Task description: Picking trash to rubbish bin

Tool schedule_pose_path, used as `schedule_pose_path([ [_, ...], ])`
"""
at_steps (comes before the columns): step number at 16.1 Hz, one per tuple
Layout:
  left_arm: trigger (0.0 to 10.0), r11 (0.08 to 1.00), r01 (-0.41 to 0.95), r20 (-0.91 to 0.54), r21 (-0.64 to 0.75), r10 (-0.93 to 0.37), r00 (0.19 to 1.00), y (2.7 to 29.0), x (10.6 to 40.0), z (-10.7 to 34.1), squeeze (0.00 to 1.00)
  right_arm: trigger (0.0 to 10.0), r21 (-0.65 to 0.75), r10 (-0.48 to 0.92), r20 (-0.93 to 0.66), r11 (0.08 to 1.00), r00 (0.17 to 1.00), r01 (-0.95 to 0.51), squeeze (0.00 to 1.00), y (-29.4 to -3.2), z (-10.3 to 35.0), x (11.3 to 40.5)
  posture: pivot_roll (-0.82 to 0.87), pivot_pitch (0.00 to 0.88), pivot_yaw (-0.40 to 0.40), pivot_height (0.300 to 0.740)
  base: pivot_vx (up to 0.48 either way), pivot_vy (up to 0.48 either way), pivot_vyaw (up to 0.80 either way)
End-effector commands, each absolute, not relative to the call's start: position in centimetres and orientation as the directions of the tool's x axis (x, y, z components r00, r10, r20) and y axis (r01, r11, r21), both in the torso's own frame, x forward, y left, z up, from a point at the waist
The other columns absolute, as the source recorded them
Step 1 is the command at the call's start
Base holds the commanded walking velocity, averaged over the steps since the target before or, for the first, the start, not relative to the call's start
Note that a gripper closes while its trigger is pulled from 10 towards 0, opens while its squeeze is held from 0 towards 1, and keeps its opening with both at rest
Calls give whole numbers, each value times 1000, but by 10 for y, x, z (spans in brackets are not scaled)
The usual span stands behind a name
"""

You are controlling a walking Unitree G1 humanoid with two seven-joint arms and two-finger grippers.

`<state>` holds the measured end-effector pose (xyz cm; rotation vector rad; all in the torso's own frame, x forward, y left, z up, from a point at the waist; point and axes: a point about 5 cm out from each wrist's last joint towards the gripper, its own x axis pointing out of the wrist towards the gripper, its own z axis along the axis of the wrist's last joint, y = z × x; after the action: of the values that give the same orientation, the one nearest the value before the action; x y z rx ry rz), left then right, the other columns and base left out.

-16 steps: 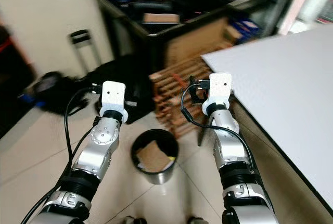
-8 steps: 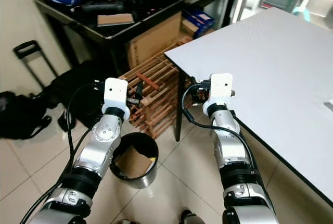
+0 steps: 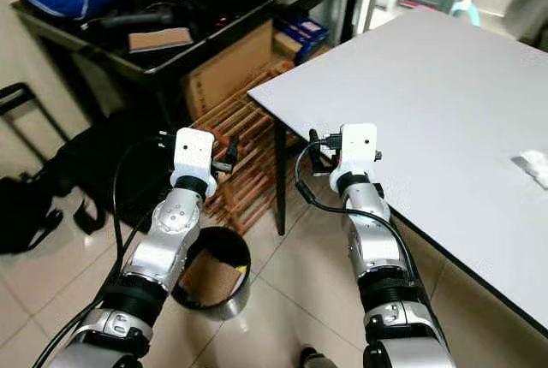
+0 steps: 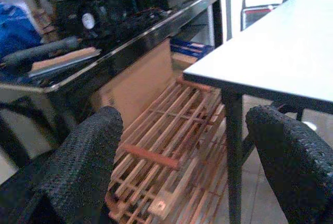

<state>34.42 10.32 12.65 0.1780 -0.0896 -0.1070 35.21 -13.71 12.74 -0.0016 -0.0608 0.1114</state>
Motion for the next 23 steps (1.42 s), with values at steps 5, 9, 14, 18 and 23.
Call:
schedule_pose_path([
  [5,10000,974,131,75,187,-147,986,98,345,126,0,10000,3,111,66,994,992,-112,0,-135,129,353,-85,8,54,740,0,0,-320],
  [9,10000,971,123,82,203,-142,986,98,345,127,0,10000,-1,113,66,994,991,-113,0,-134,129,353,-79,24,49,740,0,0,-600],
  [14,10000,974,114,78,196,-131,988,99,346,127,0,10000,-3,113,63,994,992,-113,0,-135,130,353,-75,40,43,740,0,-288,-800],
  [18,10000,975,110,82,193,-127,988,99,346,128,0,10000,-3,111,63,994,992,-111,0,-136,129,353,-70,46,40,740,0,0,-800],
  [23,10000,976,99,89,192,-118,989,101,346,128,0,10000,0,120,56,993,991,-120,0,-134,128,353,-67,55,38,740,0,0,-630],
])
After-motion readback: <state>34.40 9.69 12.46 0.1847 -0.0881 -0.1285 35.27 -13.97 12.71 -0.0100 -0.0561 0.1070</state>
